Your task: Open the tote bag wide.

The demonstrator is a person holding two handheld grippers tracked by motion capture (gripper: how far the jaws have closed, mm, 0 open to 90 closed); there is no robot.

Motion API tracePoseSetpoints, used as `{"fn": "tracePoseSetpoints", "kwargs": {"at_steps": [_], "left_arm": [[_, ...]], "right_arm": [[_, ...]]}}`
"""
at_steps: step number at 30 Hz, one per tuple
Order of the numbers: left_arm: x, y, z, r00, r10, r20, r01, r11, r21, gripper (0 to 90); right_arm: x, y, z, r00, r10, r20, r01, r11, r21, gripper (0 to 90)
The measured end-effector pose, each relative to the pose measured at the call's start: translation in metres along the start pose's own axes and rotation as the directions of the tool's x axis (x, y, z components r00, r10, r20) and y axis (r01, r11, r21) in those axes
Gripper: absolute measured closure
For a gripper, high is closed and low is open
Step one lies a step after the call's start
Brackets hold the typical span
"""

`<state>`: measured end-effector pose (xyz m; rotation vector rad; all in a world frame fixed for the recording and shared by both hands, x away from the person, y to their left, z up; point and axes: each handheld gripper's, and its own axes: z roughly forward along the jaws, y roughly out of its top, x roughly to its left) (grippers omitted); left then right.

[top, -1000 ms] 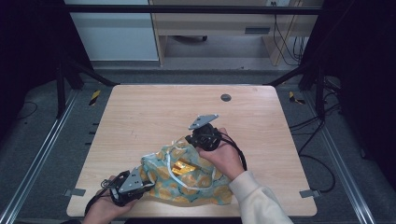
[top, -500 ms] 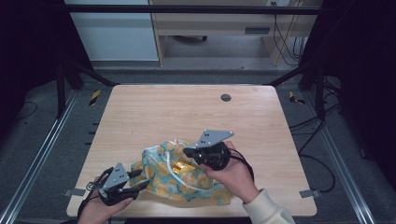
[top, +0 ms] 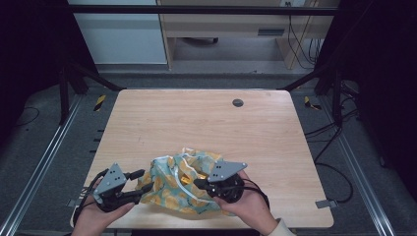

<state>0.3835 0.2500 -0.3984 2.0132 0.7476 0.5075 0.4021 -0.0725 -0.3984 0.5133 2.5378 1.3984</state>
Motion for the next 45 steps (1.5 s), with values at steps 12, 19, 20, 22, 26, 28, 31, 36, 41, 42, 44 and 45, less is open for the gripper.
{"fn": "tracePoseSetpoints", "kwargs": {"at_steps": [12, 19, 20, 22, 26, 28, 31, 36, 41, 42, 44, 45], "left_arm": [[-0.006, 0.051, 0.039, 0.9989, 0.001, 0.047, -0.003, 0.9985, 0.055, 40.0], [-0.008, 0.046, 0.065, 0.9913, -0.016, 0.130, -0.003, 0.9894, 0.145, 38.7], [-0.008, 0.046, 0.065, 0.9913, -0.016, 0.130, -0.003, 0.9894, 0.145, 39.1], [-0.008, 0.044, 0.068, 0.9887, -0.012, 0.149, -0.013, 0.9862, 0.165, 45.5], [-0.009, 0.038, 0.067, 0.9868, -0.008, 0.162, -0.019, 0.9859, 0.166, 65.5], [-0.011, 0.035, 0.064, 0.9898, 0.002, 0.142, -0.023, 0.9884, 0.150, 76.1], [-0.013, 0.027, 0.053, 0.9878, -0.006, 0.155, -0.009, 0.9950, 0.099, 86.3], [-0.015, 0.015, 0.040, 0.9846, -0.030, 0.172, 0.016, 0.9968, 0.078, 89.3], [-0.020, -0.003, 0.032, 0.9752, -0.012, 0.221, -0.011, 0.9947, 0.102, 89.8], [-0.020, -0.003, 0.032, 0.9752, -0.012, 0.221, -0.011, 0.9947, 0.102, 89.9], [-0.020, -0.007, 0.034, 0.9703, -0.006, 0.242, -0.025, 0.9919, 0.124, 90.0], [-0.020, -0.009, 0.036, 0.9684, 0.000, 0.249, -0.036, 0.9895, 0.140, 90.0]], "right_arm": [[0.012, -0.016, 0.013, 0.9993, 0.000, -0.037, 0.000, 1.000, 0.015, 89.5], [0.017, -0.019, 0.019, 0.9982, -0.013, -0.058, 0.014, 0.999, 0.029, 89.1], [0.017, -0.019, 0.019, 0.9980, -0.012, -0.061, 0.014, 0.999, 0.031, 89.0], [0.018, -0.019, 0.021, 0.9980, -0.015, -0.061, 0.017, 0.999, 0.035, 88.9], [0.020, -0.020, 0.023, 0.9980, -0.021, -0.060, 0.024, 0.999, 0.045, 88.4], [0.020, -0.021, 0.023, 0.9981, -0.020, -0.059, 0.023, 0.999, 0.047, 88.3], [0.020, -0.022, 0.024, 0.9984, -0.018, -0.054, 0.021, 0.998, 0.054, 88.2], [0.023, -0.027, 0.023, 0.9985, -0.020, -0.052, 0.023, 0.998, 0.061, 87.7], [0.023, -0.033, 0.026, 0.9987, -0.010, -0.050, 0.014, 0.996, 0.083, 87.6], [0.022, -0.034, 0.027, 0.9987, -0.012, -0.049, 0.017, 0.996, 0.085, 87.6], [0.021, -0.035, 0.027, 0.9988, -0.007, -0.049, 0.012, 0.996, 0.092, 87.6], [0.020, -0.038, 0.029, 0.9989, -0.008, -0.046, 0.012, 0.995, 0.102, 87.6]]}}
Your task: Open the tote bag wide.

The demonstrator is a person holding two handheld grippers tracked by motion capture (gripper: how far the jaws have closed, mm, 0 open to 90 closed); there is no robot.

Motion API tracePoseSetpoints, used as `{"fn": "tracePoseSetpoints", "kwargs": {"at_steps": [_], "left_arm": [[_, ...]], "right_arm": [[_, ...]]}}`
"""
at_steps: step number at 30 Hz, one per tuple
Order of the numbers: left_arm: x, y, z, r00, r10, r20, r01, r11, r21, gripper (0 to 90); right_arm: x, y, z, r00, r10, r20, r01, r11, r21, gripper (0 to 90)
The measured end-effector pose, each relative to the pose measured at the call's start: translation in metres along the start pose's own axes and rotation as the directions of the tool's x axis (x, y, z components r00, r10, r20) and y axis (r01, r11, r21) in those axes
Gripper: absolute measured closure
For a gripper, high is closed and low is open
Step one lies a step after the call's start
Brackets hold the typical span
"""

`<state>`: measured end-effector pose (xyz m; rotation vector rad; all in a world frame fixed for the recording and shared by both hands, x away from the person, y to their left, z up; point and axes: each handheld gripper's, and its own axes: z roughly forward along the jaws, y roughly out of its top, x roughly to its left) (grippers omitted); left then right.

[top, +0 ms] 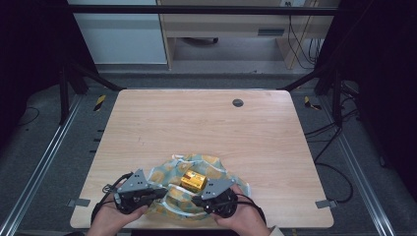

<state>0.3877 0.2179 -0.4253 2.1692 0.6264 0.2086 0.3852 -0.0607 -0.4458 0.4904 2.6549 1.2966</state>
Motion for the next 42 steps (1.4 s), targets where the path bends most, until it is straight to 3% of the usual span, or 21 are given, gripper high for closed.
{"fn": "tracePoseSetpoints", "kwargs": {"at_steps": [4, 11, 14, 21, 29, 37, 42], "left_arm": [[0.001, -0.009, 0.015, 0.9996, 0.002, 0.028, -0.004, 0.9977, 0.068, 90.0], [0.002, -0.016, 0.032, 0.9994, -0.004, 0.035, 0.000, 0.9926, 0.121, 89.7], [-0.001, -0.020, 0.042, 0.9993, 0.007, 0.036, -0.013, 0.9866, 0.162, 89.0], [-0.003, -0.020, 0.047, 0.9995, 0.013, 0.028, -0.018, 0.9846, 0.174, 89.5], [-0.004, -0.019, 0.047, 0.9996, 0.015, 0.024, -0.019, 0.9858, 0.167, 89.8], [-0.005, -0.019, 0.046, 0.9997, 0.010, 0.023, -0.014, 0.9876, 0.156, 89.9], [-0.005, -0.020, 0.045, 0.9998, 0.002, 0.021, -0.005, 0.9887, 0.150, 90.0]], "right_arm": [[-0.002, -0.005, 0.001, 1.0000, 0.005, 0.004, -0.005, 1.000, 0.019, 87.1], [-0.006, -0.012, 0.005, 0.9998, 0.017, 0.004, -0.017, 0.998, 0.054, 86.5], [-0.007, -0.016, 0.006, 0.9998, 0.019, 0.009, -0.020, 0.997, 0.068, 86.5], [-0.009, -0.020, 0.009, 0.9995, 0.032, 0.007, -0.033, 0.996, 0.086, 84.2], [-0.006, -0.018, -0.005, 0.9989, 0.037, 0.026, -0.039, 0.997, 0.064, 73.6], [-0.014, -0.016, -0.035, 0.9946, 0.058, 0.087, -0.059, 0.998, 0.006, 69.5], [-0.027, -0.009, -0.052, 0.9895, 0.065, 0.129, -0.062, 0.998, -0.028, 69.4]]}}
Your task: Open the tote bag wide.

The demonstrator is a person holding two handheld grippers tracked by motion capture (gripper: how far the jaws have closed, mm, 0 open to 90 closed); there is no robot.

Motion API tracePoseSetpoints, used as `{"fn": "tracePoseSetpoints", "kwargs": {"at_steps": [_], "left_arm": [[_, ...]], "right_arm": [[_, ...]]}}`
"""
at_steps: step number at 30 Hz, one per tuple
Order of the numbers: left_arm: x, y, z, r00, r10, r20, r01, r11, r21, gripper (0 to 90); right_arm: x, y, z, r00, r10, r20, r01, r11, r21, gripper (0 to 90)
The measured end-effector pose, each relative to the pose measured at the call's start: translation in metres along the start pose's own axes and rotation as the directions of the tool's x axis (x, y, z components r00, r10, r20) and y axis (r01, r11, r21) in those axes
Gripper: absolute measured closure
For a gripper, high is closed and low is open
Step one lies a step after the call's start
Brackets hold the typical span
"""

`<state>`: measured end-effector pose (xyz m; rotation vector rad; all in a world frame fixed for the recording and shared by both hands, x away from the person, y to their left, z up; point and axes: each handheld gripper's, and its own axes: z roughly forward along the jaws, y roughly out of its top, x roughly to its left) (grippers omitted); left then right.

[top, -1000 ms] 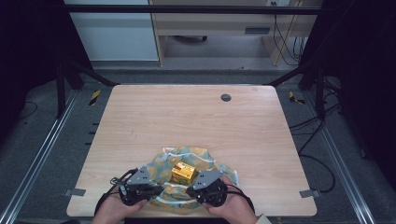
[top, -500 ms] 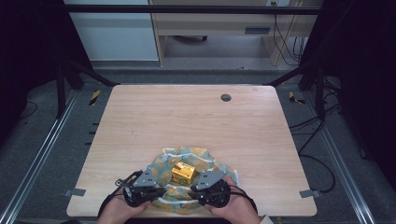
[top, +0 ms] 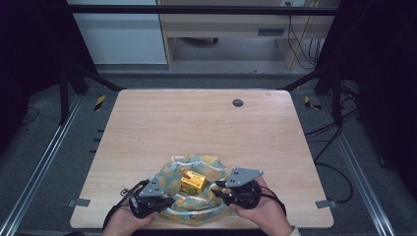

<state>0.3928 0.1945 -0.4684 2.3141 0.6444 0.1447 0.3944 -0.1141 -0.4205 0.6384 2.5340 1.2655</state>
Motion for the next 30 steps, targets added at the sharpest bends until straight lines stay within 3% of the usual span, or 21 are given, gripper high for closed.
{"fn": "tracePoseSetpoints", "kwargs": {"at_steps": [4, 6, 7, 10, 15, 21, 22, 23, 24, 28, 30], "left_arm": [[0.000, 0.000, -0.001, 1.0000, 0.005, -0.001, -0.005, 1.0000, -0.001, 90.0], [0.000, 0.000, -0.001, 1.0000, 0.004, -0.001, -0.004, 1.0000, -0.002, 90.0], [0.000, 0.000, -0.001, 1.0000, 0.006, 0.002, -0.006, 1.0000, 0.000, 90.0], [0.000, 0.000, -0.001, 1.0000, 0.009, -0.002, -0.009, 1.0000, 0.001, 90.0], [-0.001, 0.000, -0.001, 0.9999, 0.010, -0.002, -0.010, 0.9999, -0.001, 90.0], [-0.001, 0.001, -0.001, 0.9999, 0.011, -0.003, -0.011, 0.9999, -0.001, 90.0], [-0.001, 0.001, -0.001, 0.9999, 0.011, -0.002, -0.011, 0.9999, -0.001, 90.0], [-0.001, 0.001, -0.001, 0.9999, 0.011, -0.002, -0.011, 0.9999, -0.001, 90.0], [-0.001, 0.001, -0.002, 0.9999, 0.012, -0.002, -0.012, 0.9999, -0.001, 90.0], [-0.001, 0.001, -0.002, 0.9999, 0.012, -0.003, -0.012, 0.9999, -0.001, 90.0], [-0.001, 0.001, -0.002, 0.9999, 0.014, -0.003, -0.014, 0.9999, 0.000, 90.0]], "right_arm": [[-0.022, 0.012, -0.006, 0.9991, 0.002, 0.043, -0.001, 1.000, -0.006, 69.9], [-0.025, 0.014, -0.005, 0.9989, 0.001, 0.047, -0.001, 1.000, -0.002, 69.6], [-0.035, 0.020, 0.000, 0.9992, 0.004, 0.040, -0.005, 1.000, 0.011, 66.2], [-0.043, 0.028, 0.010, 0.9994, -0.008, 0.035, 0.007, 0.999, 0.032, 63.0], [-0.052, 0.032, 0.031, 0.9999, -0.012, 0.012, 0.011, 0.997, 0.080, 59.0], [-0.053, 0.032, 0.046, 0.9998, -0.008, -0.017, 0.010, 0.992, 0.129, 58.5], [-0.054, 0.032, 0.050, 0.9996, -0.009, -0.028, 0.013, 0.990, 0.140, 68.5], [-0.054, 0.032, 0.050, 0.9996, -0.009, -0.028, 0.013, 0.990, 0.140, 68.5], [-0.055, 0.033, 0.052, 0.9990, -0.018, -0.041, 0.024, 0.989, 0.144, 78.6], [-0.056, 0.037, 0.053, 0.9988, -0.026, -0.041, 0.032, 0.990, 0.138, 89.1], [-0.060, 0.044, 0.055, 0.9993, -0.012, -0.035, 0.016, 0.994, 0.112, 90.0]]}}
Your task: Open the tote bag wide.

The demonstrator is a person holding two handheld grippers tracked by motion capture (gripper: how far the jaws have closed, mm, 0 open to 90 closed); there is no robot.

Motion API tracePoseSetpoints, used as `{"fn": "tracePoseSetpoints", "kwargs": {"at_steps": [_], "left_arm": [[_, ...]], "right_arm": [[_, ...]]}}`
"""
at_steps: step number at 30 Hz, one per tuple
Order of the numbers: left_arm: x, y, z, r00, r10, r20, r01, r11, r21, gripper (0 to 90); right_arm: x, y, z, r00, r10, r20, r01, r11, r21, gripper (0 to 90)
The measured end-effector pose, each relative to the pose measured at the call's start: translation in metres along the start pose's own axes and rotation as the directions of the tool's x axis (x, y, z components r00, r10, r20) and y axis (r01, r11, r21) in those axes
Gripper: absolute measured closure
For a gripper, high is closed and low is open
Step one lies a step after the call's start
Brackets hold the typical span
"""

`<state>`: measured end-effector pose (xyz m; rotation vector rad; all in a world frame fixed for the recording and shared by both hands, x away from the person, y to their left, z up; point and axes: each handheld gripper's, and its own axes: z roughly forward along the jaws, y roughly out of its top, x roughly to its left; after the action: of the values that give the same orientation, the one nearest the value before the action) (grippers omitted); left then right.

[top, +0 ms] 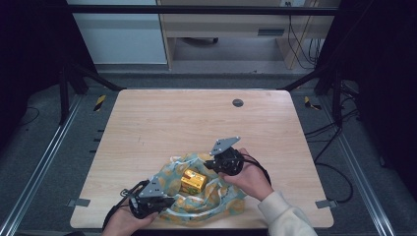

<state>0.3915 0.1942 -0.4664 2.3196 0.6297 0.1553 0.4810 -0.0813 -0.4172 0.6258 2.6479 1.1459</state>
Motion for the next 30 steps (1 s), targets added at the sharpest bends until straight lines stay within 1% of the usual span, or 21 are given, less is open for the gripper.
{"fn": "tracePoseSetpoints", "kwargs": {"at_steps": [1, 2, 4, 6, 7, 10, 11, 12, 13, 14, 15, 16, 20, 21, 22, 23, 24, 26, 27, 28, 30], "left_arm": [[0.000, 0.000, 0.000, 1.0000, 0.000, 0.000, 0.000, 1.0000, 0.000, 90.0], [0.000, 0.000, 0.000, 1.0000, 0.004, -0.002, -0.004, 1.0000, 0.002, 90.0], [0.000, 0.000, 0.000, 1.0000, 0.007, -0.005, -0.007, 1.0000, 0.006, 90.0], [0.000, 0.000, 0.001, 0.9999, 0.009, -0.006, -0.009, 0.9999, 0.010, 90.0], [0.000, 0.000, 0.001, 0.9999, 0.009, -0.006, -0.009, 0.9999, 0.010, 90.0], [-0.001, 0.000, 0.002, 0.9999, 0.009, -0.004, -0.009, 0.9999, 0.014, 90.0], [-0.001, 0.000, 0.001, 0.9999, 0.012, -0.003, -0.012, 0.9997, 0.021, 90.0], [-0.001, 0.000, 0.002, 0.9999, 0.014, -0.004, -0.014, 0.9997, 0.022, 90.0], [-0.001, 0.000, 0.002, 0.9999, 0.013, -0.002, -0.013, 0.9997, 0.023, 90.0], [0.000, 0.000, 0.002, 0.9998, 0.019, -0.007, -0.019, 0.9996, 0.022, 90.0], [0.000, 0.000, 0.002, 0.9998, 0.019, -0.007, -0.019, 0.9996, 0.022, 90.0], [0.000, 0.000, 0.003, 0.9997, 0.019, -0.012, -0.019, 0.9994, 0.028, 90.0], [-0.001, -0.001, 0.005, 0.9998, 0.020, -0.003, -0.020, 0.9990, 0.041, 90.0], [-0.001, -0.001, 0.005, 0.9998, 0.020, -0.003, -0.020, 0.9990, 0.041, 90.0], [-0.001, 0.000, 0.006, 0.9993, 0.037, -0.011, -0.036, 0.9980, 0.051, 90.0], [-0.001, 0.000, 0.006, 0.9992, 0.037, -0.014, -0.036, 0.9979, 0.054, 90.0], [-0.001, 0.000, 0.006, 0.9992, 0.037, -0.018, -0.036, 0.9977, 0.057, 90.0], [-0.001, -0.001, 0.006, 0.9994, 0.033, -0.010, -0.032, 0.9979, 0.057, 90.0], [-0.001, -0.001, 0.006, 0.9994, 0.032, -0.010, -0.031, 0.9978, 0.059, 90.0], [-0.001, -0.001, 0.006, 0.9996, 0.027, -0.006, -0.027, 0.9980, 0.058, 90.0], [-0.001, -0.001, 0.006, 0.9995, 0.030, -0.004, -0.030, 0.9977, 0.061, 90.0]], "right_arm": [[0.000, 0.000, 0.000, 1.0000, 0.000, 0.000, 0.000, 1.000, 0.000, 90.0], [-0.003, 0.006, 0.001, 1.0000, 0.007, 0.005, -0.007, 1.000, -0.018, 90.0], [-0.004, 0.008, 0.001, 0.9999, 0.014, 0.007, -0.014, 1.000, -0.027, 90.0], [-0.011, 0.015, 0.007, 0.9993, 0.035, 0.016, -0.035, 0.999, -0.035, 90.0], [-0.012, 0.016, 0.010, 0.9988, 0.044, 0.020, -0.043, 0.998, -0.034, 90.0], [-0.024, 0.015, 0.022, 0.9966, 0.071, 0.041, -0.071, 0.997, -0.004, 90.0], [-0.024, 0.015, 0.022, 0.9966, 0.071, 0.041, -0.071, 0.997, -0.004, 90.0], [-0.032, 0.013, 0.028, 0.9938, 0.095, 0.058, -0.095, 0.995, 0.009, 90.0], [-0.032, 0.013, 0.028, 0.9938, 0.095, 0.058, -0.095, 0.995, 0.009, 90.0], [-0.041, 0.010, 0.033, 0.9900, 0.118, 0.077, -0.119, 0.993, 0.011, 90.0], [-0.041, 0.010, 0.033, 0.9900, 0.118, 0.077, -0.119, 0.993, 0.011, 90.0], [-0.050, 0.007, 0.037, 0.9844, 0.149, 0.094, -0.150, 0.989, 0.010, 90.0], [-0.061, 0.003, 0.042, 0.9763, 0.174, 0.128, -0.177, 0.984, 0.014, 90.0], [-0.061, 0.003, 0.042, 0.9763, 0.174, 0.128, -0.177, 0.984, 0.014, 90.0], [-0.067, 0.001, 0.044, 0.9722, 0.187, 0.142, -0.190, 0.982, 0.013, 90.0], [-0.069, 0.001, 0.046, 0.9680, 0.199, 0.152, -0.204, 0.979, 0.014, 90.0], [-0.072, 0.000, 0.047, 0.9661, 0.205, 0.158, -0.209, 0.978, 0.013, 90.0], [-0.074, -0.001, 0.048, 0.9656, 0.205, 0.160, -0.209, 0.978, 0.012, 90.0], [-0.076, -0.002, 0.049, 0.9606, 0.221, 0.169, -0.226, 0.974, 0.010, 90.0], [-0.079, -0.003, 0.049, 0.9560, 0.236, 0.174, -0.238, 0.971, -0.009, 90.0], [-0.079, -0.003, 0.049, 0.9539, 0.239, 0.182, -0.242, 0.970, -0.006, 90.0]]}}
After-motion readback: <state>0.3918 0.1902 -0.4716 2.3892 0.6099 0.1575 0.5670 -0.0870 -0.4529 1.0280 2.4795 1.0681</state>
